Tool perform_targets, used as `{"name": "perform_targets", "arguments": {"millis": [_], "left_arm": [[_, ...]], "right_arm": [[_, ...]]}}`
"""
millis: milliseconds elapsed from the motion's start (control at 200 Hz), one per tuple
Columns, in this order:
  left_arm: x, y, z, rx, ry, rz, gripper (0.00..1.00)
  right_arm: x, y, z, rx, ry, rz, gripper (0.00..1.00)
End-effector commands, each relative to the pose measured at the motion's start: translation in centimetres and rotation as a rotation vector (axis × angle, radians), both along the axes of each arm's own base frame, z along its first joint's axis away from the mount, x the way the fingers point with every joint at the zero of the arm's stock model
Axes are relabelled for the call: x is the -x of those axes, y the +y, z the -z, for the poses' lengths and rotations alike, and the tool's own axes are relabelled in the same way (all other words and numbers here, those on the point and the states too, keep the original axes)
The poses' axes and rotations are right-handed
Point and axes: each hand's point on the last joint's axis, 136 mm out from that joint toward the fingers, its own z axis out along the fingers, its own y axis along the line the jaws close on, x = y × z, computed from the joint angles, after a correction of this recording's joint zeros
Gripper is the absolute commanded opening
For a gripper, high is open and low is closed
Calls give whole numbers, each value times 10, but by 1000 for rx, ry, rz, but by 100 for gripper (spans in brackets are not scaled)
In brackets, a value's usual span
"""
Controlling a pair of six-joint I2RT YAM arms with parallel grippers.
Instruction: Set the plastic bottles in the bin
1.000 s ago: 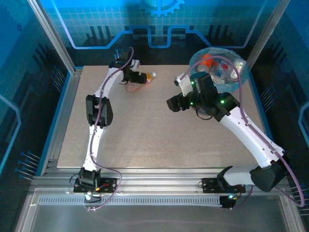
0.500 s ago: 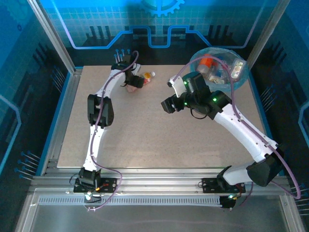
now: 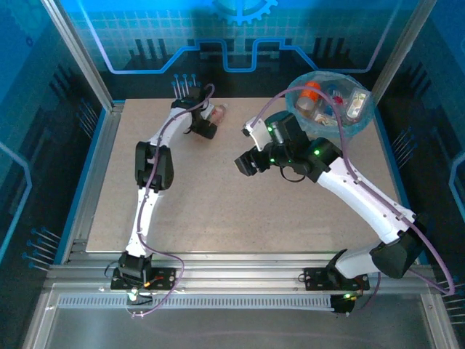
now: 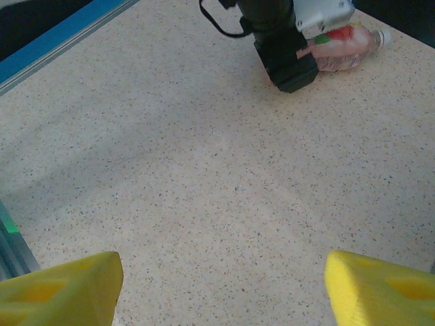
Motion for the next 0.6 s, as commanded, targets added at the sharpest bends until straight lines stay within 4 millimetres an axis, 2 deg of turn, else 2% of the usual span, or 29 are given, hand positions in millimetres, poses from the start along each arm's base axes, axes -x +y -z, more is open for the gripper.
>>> {"name": "perform_targets", "arguments": {"millis": [0, 105, 175, 310, 430, 485, 595], "left_arm": [[28, -7, 37, -7, 141, 37, 88], [26, -6, 31, -9, 126, 36, 82], [25, -6, 23, -5, 114, 31, 74], [25, -9, -4, 30, 68, 10, 60], [31, -12, -51, 99, -27, -29, 57], [37, -18, -84, 164, -93, -41, 55], [65, -38, -151, 325, -246, -26, 54]], "right_arm": [[3, 4, -11, 5, -25, -6, 78], [7, 5, -13, 15, -37, -7, 78], [8, 3, -14, 23, -44, -1, 78], [10, -3, -17, 25, -61, 18, 78], [7, -13, -25, 31, -93, 63, 79], [5, -19, -32, 28, -112, 87, 79], [2, -29, -51, -20, -141, 116, 80]]}}
